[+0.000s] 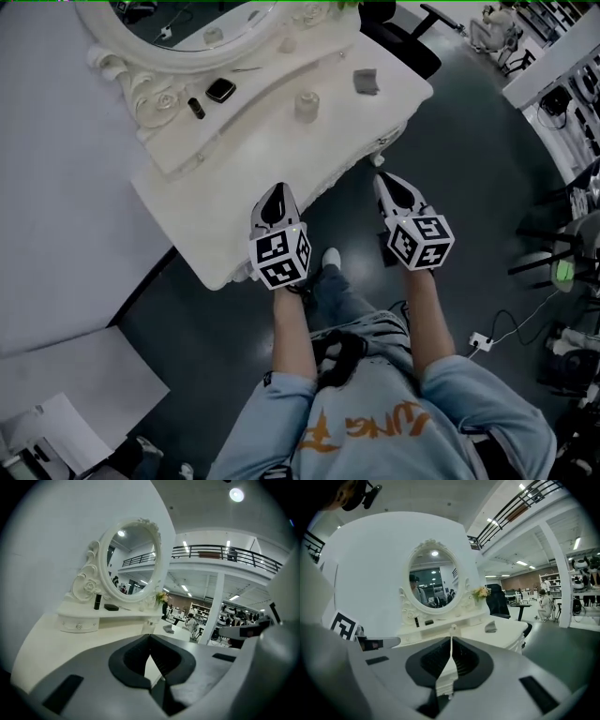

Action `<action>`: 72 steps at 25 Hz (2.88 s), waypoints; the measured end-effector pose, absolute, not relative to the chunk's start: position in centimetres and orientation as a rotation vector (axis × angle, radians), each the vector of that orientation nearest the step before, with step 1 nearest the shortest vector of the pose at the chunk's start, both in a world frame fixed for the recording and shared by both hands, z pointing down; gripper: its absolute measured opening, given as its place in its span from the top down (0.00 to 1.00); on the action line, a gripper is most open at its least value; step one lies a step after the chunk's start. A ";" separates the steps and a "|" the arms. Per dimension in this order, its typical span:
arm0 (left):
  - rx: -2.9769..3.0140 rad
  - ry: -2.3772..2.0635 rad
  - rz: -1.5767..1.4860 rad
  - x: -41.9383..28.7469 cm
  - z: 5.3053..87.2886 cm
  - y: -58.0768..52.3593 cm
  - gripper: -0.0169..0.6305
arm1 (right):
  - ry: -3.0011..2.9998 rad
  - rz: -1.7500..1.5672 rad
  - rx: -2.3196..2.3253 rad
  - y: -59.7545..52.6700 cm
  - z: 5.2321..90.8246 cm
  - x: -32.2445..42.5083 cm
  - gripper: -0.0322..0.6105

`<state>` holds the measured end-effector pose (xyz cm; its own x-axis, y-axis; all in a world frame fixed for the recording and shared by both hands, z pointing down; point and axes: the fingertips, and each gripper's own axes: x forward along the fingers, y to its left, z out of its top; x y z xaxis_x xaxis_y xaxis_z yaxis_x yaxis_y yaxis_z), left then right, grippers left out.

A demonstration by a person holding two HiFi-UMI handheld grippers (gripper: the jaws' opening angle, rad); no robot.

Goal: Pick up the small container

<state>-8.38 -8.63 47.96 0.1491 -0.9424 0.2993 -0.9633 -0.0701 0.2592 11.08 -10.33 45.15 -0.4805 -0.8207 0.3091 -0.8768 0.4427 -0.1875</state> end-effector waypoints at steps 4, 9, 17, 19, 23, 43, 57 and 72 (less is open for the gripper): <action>2.039 -1.829 0.106 -7.0 48.3 -13.9 0.94 | -2.515 0.533 1.534 -16.2 45.6 13.6 0.90; 2.051 -1.893 0.117 -6.1 46.0 -19.7 0.94 | -2.586 0.545 1.515 -22.5 44.3 14.4 0.90; 2.068 -1.932 0.201 -5.6 44.9 -23.5 0.94 | -2.693 0.578 1.395 -26.8 44.1 12.1 0.90; 2.061 -1.930 0.226 -5.6 45.5 -24.0 0.94 | -2.694 0.598 1.380 -27.5 44.8 11.9 0.90; 2.052 -1.920 0.245 -5.6 46.4 -25.4 0.94 | -2.694 0.586 1.345 -28.9 45.2 11.5 0.90; 1.933 -1.852 0.280 -8.6 52.1 -27.4 0.94 | -2.676 0.487 1.044 -31.1 49.9 3.3 0.89; 1.863 -1.841 0.282 -11.5 54.2 -27.8 0.94 | -2.558 0.392 0.885 -32.1 54.3 -1.5 0.51; 1.817 -1.807 0.281 -13.8 56.2 -29.4 0.94 | -2.442 0.348 0.870 -35.2 57.7 -3.8 0.45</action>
